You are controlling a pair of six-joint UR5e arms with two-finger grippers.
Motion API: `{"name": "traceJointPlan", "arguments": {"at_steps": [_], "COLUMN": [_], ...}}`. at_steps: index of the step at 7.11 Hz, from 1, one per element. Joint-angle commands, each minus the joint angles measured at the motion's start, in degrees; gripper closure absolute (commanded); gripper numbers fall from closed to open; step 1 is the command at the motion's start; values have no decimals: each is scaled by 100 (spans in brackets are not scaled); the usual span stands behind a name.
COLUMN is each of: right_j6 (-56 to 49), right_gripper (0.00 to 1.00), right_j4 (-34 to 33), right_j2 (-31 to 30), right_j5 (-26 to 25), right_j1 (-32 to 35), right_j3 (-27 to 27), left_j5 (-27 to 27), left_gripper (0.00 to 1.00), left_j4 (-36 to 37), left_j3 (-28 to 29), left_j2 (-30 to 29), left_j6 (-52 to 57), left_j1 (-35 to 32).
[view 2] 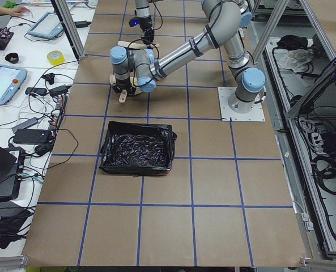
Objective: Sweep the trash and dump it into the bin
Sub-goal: 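Move the brush behind the yellow potato while the left gripper slides the dustpan closer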
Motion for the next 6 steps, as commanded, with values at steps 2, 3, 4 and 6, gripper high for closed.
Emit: {"name": "traceJointPlan", "arguments": {"at_steps": [2,3,4,6], "right_j6": [-158,-114,-105,488], "right_gripper": [100,100,100,100], "right_j4": [-139,-245,-385,-1235], "right_j2": [-782,-1195,-1451,-1542], "right_j5": [-42,-33,-42,-33], "right_j1": [-35,0,79,647], "right_j3": [1407,1899,2331,2765], "left_j5": [340,331,323,323], "left_gripper": [100,100,100,100], "left_j4": [23,93,146,137], "left_j3": [-1072,-1466,-1688,-2004], "left_j2": [819,1040,1233,1428], "left_j6": [198,207,216,147], "left_j1": [164,216,356,358]}}
